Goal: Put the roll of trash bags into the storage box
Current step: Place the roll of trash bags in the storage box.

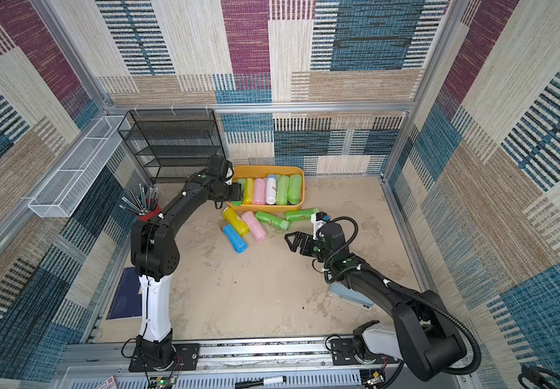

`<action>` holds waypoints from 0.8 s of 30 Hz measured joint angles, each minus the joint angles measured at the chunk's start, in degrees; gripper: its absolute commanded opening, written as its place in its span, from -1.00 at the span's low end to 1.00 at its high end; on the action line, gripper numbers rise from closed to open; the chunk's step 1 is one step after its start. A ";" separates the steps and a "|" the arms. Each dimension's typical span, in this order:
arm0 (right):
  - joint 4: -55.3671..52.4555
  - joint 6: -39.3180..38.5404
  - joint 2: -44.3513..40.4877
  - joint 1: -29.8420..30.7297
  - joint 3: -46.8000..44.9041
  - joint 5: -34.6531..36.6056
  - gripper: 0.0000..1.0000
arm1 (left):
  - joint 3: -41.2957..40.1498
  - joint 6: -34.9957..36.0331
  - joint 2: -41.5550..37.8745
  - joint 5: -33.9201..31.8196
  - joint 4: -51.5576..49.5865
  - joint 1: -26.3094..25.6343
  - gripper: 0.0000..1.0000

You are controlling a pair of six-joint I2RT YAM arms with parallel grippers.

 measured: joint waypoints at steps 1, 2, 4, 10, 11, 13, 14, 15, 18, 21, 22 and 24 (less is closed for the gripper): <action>0.00 0.00 0.00 0.00 -0.07 0.00 0.99 | -1.81 -0.17 -1.16 -0.02 0.24 -0.02 0.03; -0.02 0.02 0.00 0.00 -0.11 0.02 0.99 | -3.39 -0.39 -2.16 0.00 0.57 -0.04 -0.03; 0.00 0.02 0.09 0.00 -0.24 0.02 0.99 | -6.84 -0.90 -4.24 0.09 2.10 -0.04 -0.07; 0.00 0.44 0.92 0.00 -0.35 0.02 0.99 | -11.10 -1.46 -4.85 0.09 5.49 -0.17 -0.11; 0.00 0.44 1.01 0.00 -0.35 0.02 0.99 | -10.84 -1.51 -4.24 0.09 5.77 -0.20 -0.11; 0.00 0.68 1.03 0.00 -0.35 0.02 0.99 | -9.68 -1.62 -2.75 0.09 5.95 -0.20 -0.13; 0.00 0.83 1.03 0.00 -0.35 0.02 0.99 | -8.85 -1.62 -1.79 0.09 5.97 -0.20 -0.14; -0.02 0.83 1.01 0.00 -0.35 0.00 0.99 | -8.09 -1.62 -0.98 0.07 5.97 -0.20 -0.14; -0.07 0.83 0.72 0.00 -0.35 0.02 0.98 | -4.13 -1.60 2.12 -0.48 5.33 -0.20 -0.15; -0.22 0.83 0.28 0.00 -0.44 0.04 0.99 | 0.39 -1.38 5.11 -1.84 4.17 -0.17 -0.16; -0.22 0.83 0.22 0.00 -0.48 0.09 0.99 | 1.49 -1.38 5.81 -2.23 3.87 -0.13 -0.17; -0.26 0.85 0.20 0.00 -0.48 0.79 0.99 | 3.56 -1.16 6.97 -3.04 2.89 -0.11 -0.19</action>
